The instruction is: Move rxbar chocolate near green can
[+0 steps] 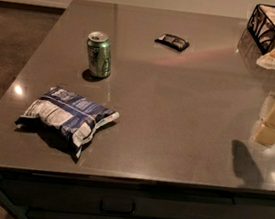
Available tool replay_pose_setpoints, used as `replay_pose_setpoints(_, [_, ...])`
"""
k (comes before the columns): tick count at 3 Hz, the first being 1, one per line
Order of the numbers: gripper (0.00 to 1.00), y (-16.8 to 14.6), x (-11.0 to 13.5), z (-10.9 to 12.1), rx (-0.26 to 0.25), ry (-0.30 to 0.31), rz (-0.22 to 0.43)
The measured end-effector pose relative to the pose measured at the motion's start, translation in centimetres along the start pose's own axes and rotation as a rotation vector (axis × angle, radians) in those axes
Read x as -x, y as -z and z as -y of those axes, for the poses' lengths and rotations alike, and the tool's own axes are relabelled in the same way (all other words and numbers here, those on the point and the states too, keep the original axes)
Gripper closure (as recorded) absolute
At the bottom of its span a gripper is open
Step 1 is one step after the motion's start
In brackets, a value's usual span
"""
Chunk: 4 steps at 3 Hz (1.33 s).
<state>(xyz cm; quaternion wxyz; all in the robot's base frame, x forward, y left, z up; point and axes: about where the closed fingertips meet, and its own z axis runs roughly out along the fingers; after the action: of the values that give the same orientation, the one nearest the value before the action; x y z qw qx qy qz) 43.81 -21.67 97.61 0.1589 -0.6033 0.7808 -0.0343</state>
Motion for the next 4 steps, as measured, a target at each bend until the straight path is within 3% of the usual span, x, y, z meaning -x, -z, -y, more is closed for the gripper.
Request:
replay_pose_setpoints(2, [0.0, -0.1, 0.3, 0.8, -0.004, -0.021, 0.0])
replay_pose_setpoints(4, [0.0, -4.3, 2.7, 8.3, -0.017, -0.167, 0.07])
